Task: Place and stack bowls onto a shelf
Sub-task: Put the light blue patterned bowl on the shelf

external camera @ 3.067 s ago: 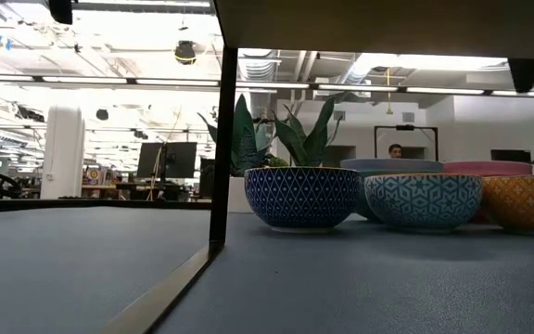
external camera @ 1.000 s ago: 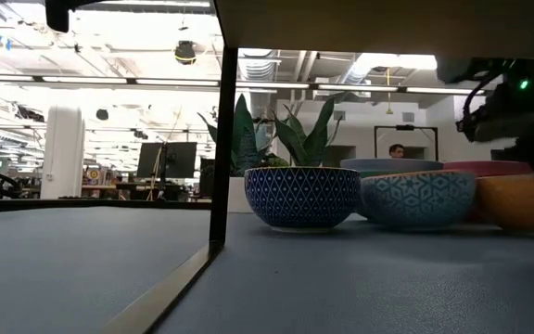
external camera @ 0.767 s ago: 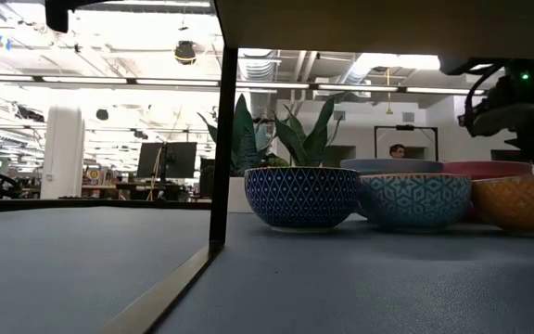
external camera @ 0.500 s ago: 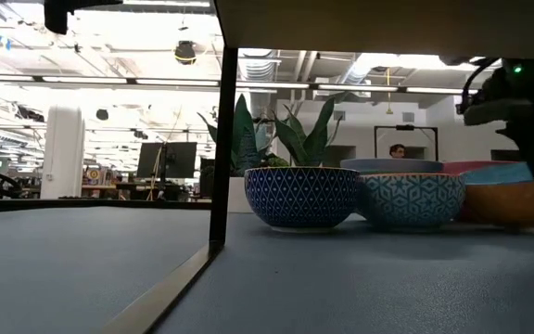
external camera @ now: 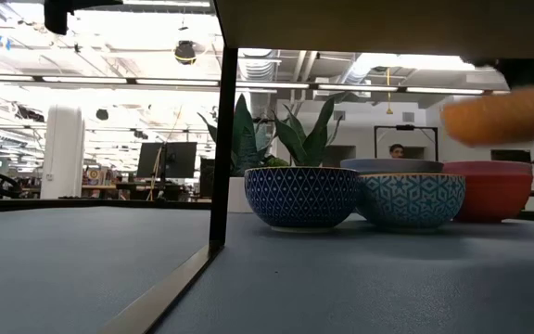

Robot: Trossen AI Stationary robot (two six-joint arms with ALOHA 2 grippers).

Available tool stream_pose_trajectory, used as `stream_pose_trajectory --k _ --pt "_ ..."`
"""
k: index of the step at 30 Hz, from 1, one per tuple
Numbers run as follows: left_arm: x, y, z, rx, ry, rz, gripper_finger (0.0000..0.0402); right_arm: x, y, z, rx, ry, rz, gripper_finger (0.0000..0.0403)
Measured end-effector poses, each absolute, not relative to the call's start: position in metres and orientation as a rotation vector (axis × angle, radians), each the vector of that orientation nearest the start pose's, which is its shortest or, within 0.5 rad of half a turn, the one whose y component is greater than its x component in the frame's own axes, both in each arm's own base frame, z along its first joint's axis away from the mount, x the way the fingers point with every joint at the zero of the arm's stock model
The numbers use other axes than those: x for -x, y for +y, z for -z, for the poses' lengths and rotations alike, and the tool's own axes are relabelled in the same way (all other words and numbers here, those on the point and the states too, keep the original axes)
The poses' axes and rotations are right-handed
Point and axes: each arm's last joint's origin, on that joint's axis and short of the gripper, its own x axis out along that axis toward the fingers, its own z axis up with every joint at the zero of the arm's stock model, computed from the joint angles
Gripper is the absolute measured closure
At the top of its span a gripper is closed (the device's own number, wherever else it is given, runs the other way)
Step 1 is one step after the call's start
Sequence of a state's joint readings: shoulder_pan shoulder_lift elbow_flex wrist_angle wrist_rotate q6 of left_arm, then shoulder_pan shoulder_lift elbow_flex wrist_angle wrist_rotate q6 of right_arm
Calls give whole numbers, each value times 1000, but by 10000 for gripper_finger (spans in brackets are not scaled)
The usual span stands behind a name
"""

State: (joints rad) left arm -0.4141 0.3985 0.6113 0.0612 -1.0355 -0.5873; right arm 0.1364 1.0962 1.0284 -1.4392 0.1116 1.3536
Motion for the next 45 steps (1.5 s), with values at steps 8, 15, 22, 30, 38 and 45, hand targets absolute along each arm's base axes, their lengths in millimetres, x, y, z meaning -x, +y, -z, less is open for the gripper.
stream_pose_trajectory --k 8,15,22,30,38,45 --pt "-86 -11 -339 773 -391 -532 152 -183 20 -345 -798 1182 665 364" --pt "-86 -11 -338 775 -391 -530 152 -225 34 -377 -616 1180 444 364" --pt "-87 -12 -339 764 -380 -498 152 -260 59 -383 -540 1190 350 364" --pt "-89 -14 -337 749 -340 -415 152 -303 101 -371 -561 1162 286 364" --pt "-91 -17 -332 789 -285 -328 152 -341 157 -362 -537 1150 182 364" --pt "-91 -18 -329 792 -250 -322 152 -353 187 -356 -493 1198 156 364"
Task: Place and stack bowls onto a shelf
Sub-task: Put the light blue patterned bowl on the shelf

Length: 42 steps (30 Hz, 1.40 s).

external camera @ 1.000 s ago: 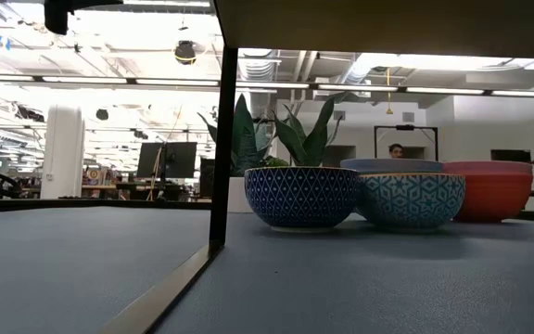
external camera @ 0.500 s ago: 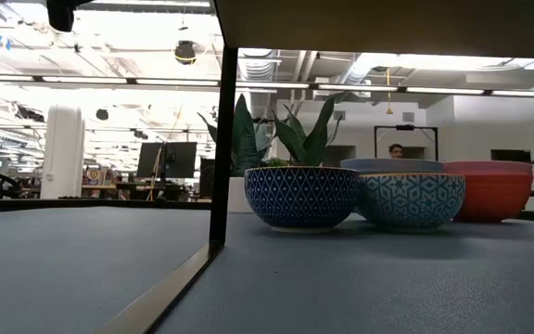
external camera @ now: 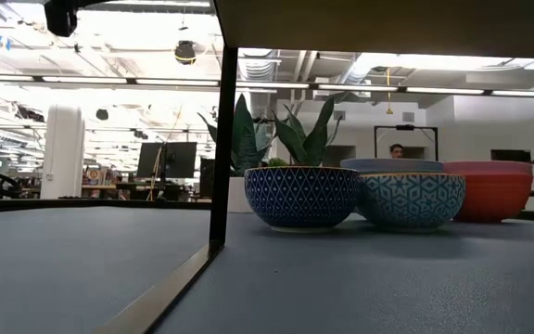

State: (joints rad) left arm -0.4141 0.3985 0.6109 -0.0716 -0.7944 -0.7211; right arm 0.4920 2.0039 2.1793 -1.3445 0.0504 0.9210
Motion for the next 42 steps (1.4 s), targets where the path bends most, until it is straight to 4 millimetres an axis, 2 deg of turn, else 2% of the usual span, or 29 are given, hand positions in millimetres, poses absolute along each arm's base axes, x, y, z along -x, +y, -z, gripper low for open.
stream_pose_trajectory --k 5,9,34,42 --pt "-92 -18 -328 791 -237 -293 152 -354 191 -343 -454 1303 228 364" --pt "-92 -19 -327 786 -228 -297 152 -357 194 -335 -460 1353 222 364" --pt "-92 -19 -324 765 -198 -309 152 -356 200 -336 -495 1362 184 364" --pt "-92 -19 -324 764 -197 -310 152 -357 201 -328 -490 1370 191 364"
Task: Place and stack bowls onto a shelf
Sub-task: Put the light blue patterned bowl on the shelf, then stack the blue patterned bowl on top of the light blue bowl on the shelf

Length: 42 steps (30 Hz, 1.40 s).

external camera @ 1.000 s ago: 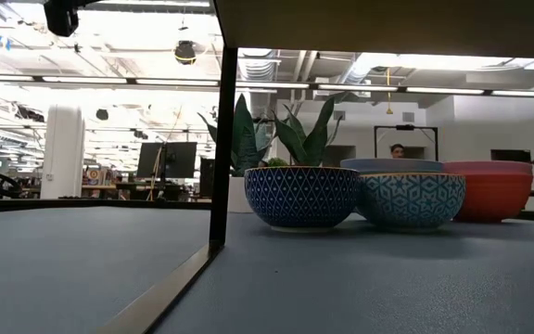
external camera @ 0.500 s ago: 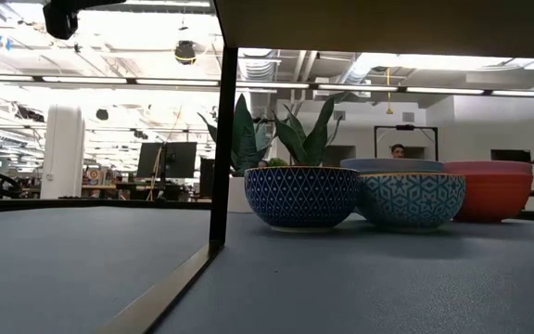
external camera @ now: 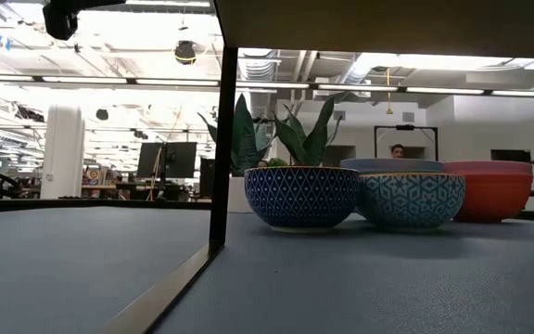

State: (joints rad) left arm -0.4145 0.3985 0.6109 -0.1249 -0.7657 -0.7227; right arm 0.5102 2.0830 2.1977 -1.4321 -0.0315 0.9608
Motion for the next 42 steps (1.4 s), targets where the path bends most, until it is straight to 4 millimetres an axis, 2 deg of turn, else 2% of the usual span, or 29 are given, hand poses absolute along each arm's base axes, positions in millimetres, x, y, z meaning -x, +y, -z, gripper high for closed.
stream_pose_trajectory --k 6,16,23,27,30,33,38,42 --pt "-92 -19 -324 764 -197 -310 152 -359 201 -325 -491 1367 192 362" --pt "-92 -19 -324 750 -195 -312 152 -360 202 -325 -494 1359 186 314" --pt "-92 -19 -324 731 -192 -313 152 -360 201 -326 -499 1361 173 236" --pt "-92 -19 -324 732 -192 -313 152 -356 193 -339 -527 1334 153 183" --pt "-92 -19 -324 732 -192 -312 152 -348 183 -358 -547 1291 131 162" --pt "-92 -19 -324 732 -192 -312 152 -340 170 -376 -523 1229 107 159" --pt "-92 -19 -324 729 -191 -313 152 -325 134 -406 -289 1067 146 164" --pt "-92 -19 -322 728 -174 -322 152 -327 98 -411 -61 1066 192 165"
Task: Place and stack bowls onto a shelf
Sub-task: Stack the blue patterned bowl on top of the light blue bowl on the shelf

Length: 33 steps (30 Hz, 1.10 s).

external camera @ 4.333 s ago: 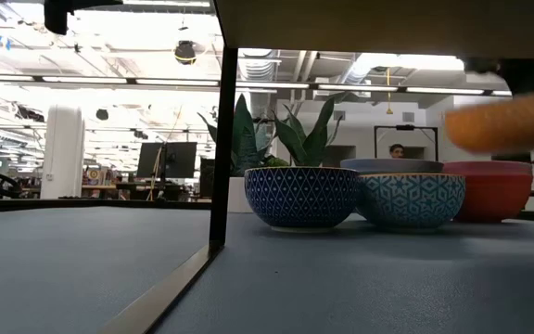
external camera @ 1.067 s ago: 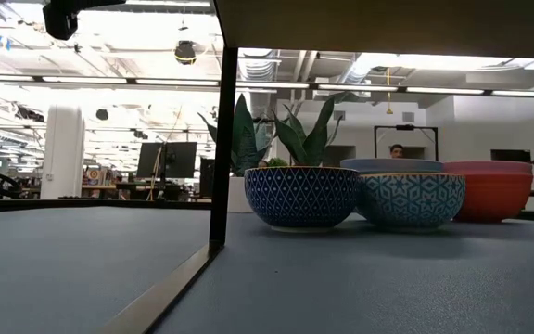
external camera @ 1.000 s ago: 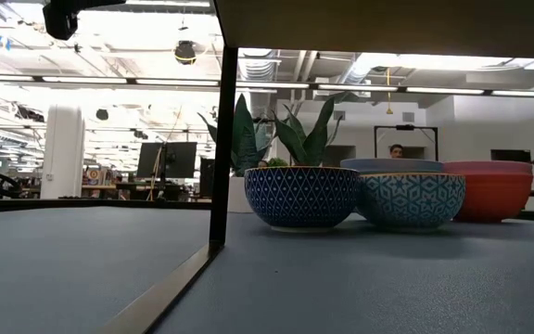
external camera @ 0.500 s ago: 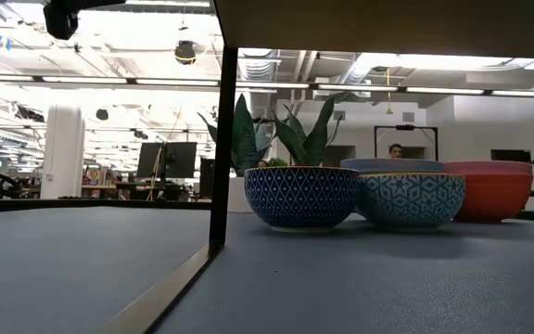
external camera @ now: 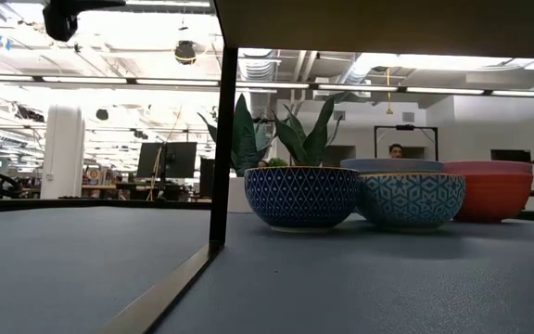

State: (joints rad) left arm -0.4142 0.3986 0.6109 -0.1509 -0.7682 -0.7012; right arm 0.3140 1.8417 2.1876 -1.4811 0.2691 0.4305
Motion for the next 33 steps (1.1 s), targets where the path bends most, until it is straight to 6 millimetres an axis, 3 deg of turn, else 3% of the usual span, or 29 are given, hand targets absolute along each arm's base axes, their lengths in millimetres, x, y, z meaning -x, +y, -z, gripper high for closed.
stream_pose_trajectory --k 4,9,15,19,24,33 --pt "-92 -19 -318 733 -148 -334 152 -339 69 -403 150 1123 125 165" --pt "-92 -19 -316 743 -130 -344 152 -361 45 -373 340 1196 8 165" --pt "-92 -17 -314 730 -136 -401 152 -360 15 -337 339 1165 -17 165" --pt "-91 -15 -314 726 -161 -463 152 -360 -18 -314 270 1101 83 165" --pt "-91 -15 -314 734 -172 -492 152 -354 -59 -280 174 1148 193 166" --pt "-90 -14 -313 734 -181 -517 152 -366 -94 -228 117 1219 198 166"
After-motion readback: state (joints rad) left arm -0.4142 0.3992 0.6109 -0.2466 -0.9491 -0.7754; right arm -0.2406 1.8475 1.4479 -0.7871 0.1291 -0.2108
